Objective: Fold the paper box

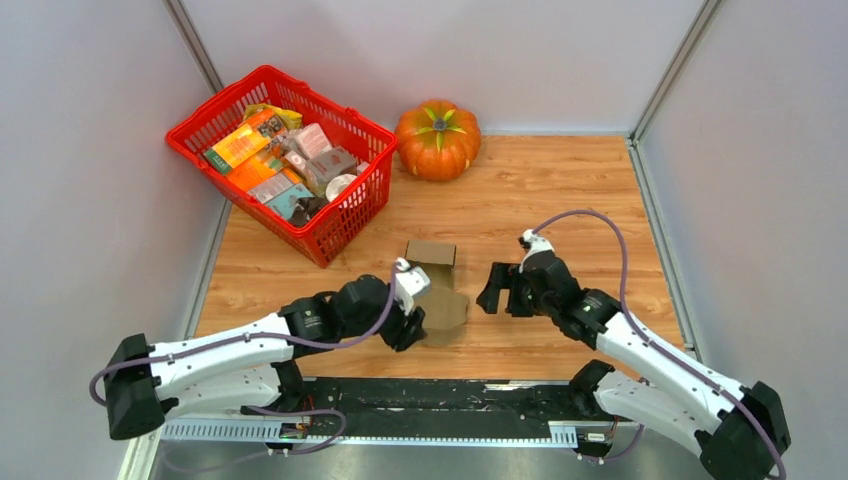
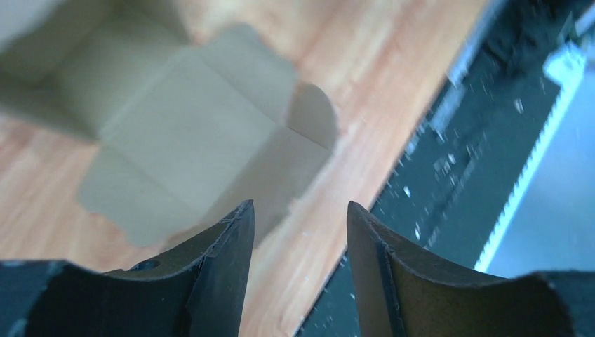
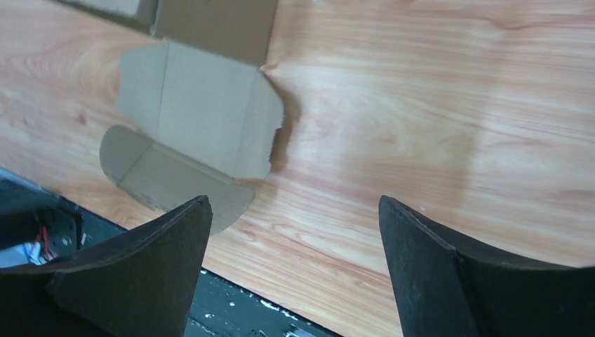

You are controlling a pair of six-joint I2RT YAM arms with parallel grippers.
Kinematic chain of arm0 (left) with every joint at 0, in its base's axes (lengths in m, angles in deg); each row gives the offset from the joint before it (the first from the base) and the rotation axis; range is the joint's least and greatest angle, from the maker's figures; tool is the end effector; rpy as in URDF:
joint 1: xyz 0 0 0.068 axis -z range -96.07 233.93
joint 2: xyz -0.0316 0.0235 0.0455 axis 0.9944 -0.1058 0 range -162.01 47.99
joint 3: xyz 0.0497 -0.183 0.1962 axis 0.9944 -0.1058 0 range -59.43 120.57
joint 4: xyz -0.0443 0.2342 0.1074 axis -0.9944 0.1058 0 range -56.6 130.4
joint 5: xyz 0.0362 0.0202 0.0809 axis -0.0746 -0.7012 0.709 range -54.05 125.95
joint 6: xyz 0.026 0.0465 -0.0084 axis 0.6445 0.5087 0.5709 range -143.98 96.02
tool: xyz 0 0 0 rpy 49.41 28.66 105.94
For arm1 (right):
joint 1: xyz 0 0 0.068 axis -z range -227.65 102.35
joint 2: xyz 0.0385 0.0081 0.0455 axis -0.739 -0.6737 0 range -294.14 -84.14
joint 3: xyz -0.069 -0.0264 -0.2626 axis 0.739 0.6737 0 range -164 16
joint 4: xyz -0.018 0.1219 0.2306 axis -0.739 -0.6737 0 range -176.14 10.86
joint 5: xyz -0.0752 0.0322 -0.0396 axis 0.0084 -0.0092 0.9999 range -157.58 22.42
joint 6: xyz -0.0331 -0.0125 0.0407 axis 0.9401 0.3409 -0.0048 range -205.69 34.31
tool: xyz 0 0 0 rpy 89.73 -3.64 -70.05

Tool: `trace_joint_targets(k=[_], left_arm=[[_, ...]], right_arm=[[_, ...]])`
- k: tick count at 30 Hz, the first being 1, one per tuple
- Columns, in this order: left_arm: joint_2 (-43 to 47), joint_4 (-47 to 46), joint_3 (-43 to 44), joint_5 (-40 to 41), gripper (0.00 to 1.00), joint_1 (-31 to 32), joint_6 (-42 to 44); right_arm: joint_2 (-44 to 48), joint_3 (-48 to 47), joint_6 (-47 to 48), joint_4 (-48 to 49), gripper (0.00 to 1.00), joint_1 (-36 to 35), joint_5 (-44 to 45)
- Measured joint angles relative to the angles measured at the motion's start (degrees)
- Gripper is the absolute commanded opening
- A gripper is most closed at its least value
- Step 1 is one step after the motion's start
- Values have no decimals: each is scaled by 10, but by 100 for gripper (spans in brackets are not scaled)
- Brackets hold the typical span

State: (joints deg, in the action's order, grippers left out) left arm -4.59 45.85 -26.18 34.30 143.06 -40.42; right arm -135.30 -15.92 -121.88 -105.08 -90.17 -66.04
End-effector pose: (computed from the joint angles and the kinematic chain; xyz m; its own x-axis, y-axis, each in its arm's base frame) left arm 0.1037 -0.1754 0.2410 -0.5055 0.2942 -0.8111 0.7584 0.5997 -0.2552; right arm 0.1352 0.1228 0.2174 -0.8126 0.0555 -0.5802 -0.2255 0.8880 0.4007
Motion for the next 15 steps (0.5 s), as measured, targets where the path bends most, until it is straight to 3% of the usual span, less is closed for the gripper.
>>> trace_joint_targets(k=[6, 15], left_arm=[[-114, 78, 73, 14, 61, 124, 70], [-366, 105, 209, 119, 48, 204, 145]], right_arm=[[88, -29, -1, -75, 92, 82, 15], [258, -49, -4, -105, 95, 87, 61]])
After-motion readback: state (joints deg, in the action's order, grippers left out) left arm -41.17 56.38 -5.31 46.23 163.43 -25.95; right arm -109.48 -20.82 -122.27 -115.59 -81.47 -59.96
